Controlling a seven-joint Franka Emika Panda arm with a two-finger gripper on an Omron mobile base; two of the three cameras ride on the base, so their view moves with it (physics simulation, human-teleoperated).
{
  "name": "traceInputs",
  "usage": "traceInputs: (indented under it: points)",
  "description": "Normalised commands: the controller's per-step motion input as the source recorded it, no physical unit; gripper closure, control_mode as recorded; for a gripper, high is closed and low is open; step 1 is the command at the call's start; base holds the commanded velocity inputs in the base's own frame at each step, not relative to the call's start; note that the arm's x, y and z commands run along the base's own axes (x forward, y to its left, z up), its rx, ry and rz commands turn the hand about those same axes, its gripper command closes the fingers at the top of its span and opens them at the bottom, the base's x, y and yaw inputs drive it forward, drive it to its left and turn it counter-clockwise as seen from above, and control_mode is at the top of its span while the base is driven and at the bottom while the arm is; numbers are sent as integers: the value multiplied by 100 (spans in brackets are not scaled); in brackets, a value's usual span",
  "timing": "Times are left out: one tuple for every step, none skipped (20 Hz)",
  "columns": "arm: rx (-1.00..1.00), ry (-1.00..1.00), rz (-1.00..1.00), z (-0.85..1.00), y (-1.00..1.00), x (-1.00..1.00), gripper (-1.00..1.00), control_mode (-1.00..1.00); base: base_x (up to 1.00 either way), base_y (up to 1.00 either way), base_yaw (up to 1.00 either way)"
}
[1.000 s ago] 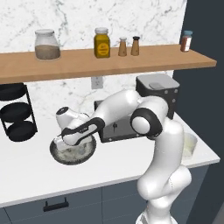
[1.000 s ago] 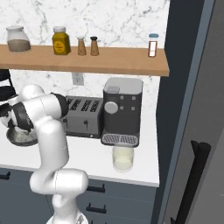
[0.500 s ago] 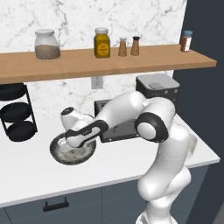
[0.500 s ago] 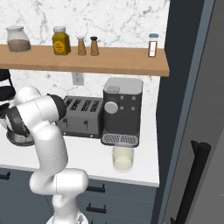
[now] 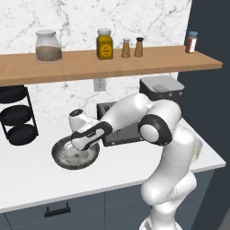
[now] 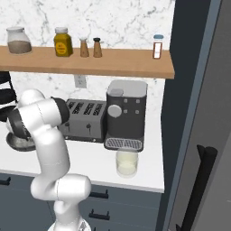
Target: Grab a lemon wedge from the fridge and one ice cube from the ice bowl, and put them in the glass of lemonade.
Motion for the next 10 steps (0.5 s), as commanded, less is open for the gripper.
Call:
traceInputs:
  points:
    - [0, 27, 21, 0, 19, 49, -100, -100, 0, 0, 0]
    - [0, 28, 21, 0, 22, 46, -100, -100, 0, 0, 0]
    - [0, 26, 19, 0, 26, 41, -100, -100, 0, 0, 0]
    - [0, 26, 19, 0, 30, 28, -100, -100, 0, 0, 0]
    - [-1, 25, 22, 0, 28, 7, -100, -100, 0, 0, 0]
    - [-5, 21, 28, 0, 20, 0, -100, -100, 0, 0, 0]
    - [-4, 19, 29, 0, 11, 0, -100, -100, 0, 0, 0]
    - [-3, 9, 28, 0, 0, -8, -100, -100, 0, 0, 0]
    - [-2, 0, 24, 0, 0, -29, -100, -100, 0, 0, 0]
    - [0, 0, 22, 0, 0, -58, -100, -100, 0, 0, 0]
